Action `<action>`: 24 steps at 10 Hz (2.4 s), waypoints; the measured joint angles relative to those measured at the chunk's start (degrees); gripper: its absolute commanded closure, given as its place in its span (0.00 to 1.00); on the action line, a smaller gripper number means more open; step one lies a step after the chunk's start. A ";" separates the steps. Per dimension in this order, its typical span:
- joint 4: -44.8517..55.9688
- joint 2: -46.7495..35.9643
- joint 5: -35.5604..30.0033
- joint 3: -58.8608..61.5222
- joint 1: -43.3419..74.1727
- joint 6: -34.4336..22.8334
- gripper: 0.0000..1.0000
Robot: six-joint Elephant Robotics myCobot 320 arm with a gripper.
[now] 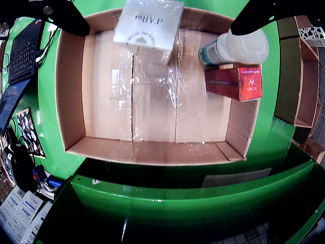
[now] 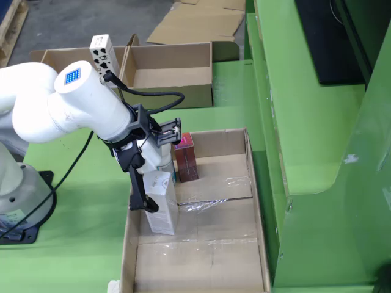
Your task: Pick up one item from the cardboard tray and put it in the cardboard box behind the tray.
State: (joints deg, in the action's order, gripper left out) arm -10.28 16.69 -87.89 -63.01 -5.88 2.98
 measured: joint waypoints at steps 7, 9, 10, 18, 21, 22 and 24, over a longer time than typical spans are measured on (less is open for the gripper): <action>-2.28 3.61 -1.14 -2.99 1.75 -0.17 0.00; -2.28 3.61 -1.14 -2.99 1.75 -0.17 0.00; -2.28 3.61 -1.14 -2.99 1.75 -0.17 0.00; -2.28 3.61 -1.14 -2.99 1.75 -0.17 0.00; -2.28 3.61 -1.14 -2.99 1.75 -0.17 0.10; -2.28 3.61 -1.14 -2.99 1.75 -0.17 0.20; -2.28 3.61 -1.14 -2.99 1.75 -0.17 0.40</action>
State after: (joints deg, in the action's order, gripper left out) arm -12.56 20.30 -89.03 -66.00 -4.13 2.81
